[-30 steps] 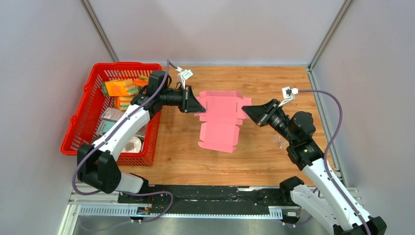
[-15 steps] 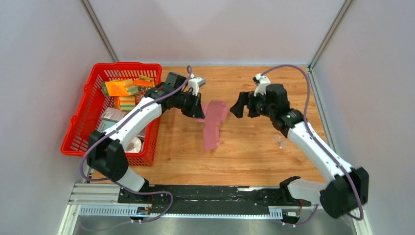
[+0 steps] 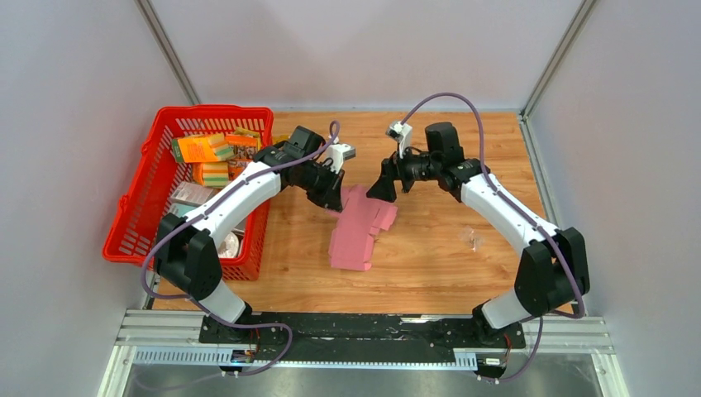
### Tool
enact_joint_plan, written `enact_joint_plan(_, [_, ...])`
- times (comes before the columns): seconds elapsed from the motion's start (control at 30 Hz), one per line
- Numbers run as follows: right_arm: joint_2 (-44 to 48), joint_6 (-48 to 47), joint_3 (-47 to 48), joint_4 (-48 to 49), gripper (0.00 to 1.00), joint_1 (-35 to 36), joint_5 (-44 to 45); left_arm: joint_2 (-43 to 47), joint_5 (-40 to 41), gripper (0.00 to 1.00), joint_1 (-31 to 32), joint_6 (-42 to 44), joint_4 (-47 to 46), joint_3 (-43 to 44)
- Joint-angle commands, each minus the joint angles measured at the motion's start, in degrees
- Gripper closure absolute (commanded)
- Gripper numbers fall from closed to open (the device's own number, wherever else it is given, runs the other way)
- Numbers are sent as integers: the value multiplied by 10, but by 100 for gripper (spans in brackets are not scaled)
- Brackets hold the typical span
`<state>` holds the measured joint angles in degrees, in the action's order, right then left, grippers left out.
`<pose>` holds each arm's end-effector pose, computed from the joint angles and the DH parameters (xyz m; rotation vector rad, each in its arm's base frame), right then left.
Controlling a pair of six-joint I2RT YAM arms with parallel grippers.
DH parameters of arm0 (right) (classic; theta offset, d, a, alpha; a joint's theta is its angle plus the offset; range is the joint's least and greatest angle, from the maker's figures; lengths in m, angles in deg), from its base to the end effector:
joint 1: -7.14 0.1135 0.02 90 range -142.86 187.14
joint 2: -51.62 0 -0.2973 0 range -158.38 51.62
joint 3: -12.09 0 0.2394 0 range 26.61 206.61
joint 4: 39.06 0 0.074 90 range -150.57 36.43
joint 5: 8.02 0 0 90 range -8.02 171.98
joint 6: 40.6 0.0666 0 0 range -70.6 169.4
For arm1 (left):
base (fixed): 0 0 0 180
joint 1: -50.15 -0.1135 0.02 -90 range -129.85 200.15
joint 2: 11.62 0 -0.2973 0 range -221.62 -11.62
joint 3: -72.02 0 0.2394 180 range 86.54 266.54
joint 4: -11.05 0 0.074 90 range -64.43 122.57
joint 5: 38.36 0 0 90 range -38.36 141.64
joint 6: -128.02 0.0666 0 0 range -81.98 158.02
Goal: Fold the paper box
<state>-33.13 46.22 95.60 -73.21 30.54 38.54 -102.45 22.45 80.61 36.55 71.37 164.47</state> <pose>0.2864 0.1738 0.3335 -0.9143 1.9687 1.0265 0.2699 -0.1964 0.3046 0.8431 2.4955 -0.8601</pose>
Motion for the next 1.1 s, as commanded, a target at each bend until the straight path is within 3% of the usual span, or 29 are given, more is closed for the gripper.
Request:
enact_joint_plan(0.0, [-24, -31, -24, 43, 13, 2, -105, 5, -55, 100, -1, 38, 4, 12])
enact_joint_plan(0.13, [-45, -33, -39, 72, 24, 2, -146, 11, -84, 100, -1, 46, 2, 10])
enact_joint_plan(0.33, [-52, -36, -54, 115, 31, 2, -177, 26, -110, 100, -1, 55, 1, 5])
enact_joint_plan(0.57, [-21, -47, -89, 144, 23, 2, -74, 35, -116, 100, 2, 62, 3, -3])
enact_joint_plan(0.77, [-20, -66, -87, 145, 24, 2, -91, 36, -113, 100, 3, 64, 4, -5])
enact_joint_plan(0.9, [-28, -52, -96, 166, 35, 4, -175, 42, -112, 100, 4, 64, 1, -5])
enact_joint_plan(0.93, [-30, -49, -98, 170, 43, 9, -183, 44, -109, 100, 4, 62, -2, -6])
enact_joint_plan(1.07, [-33, -50, -103, 178, 59, 22, -183, 52, -108, 100, 6, 61, -9, -11])
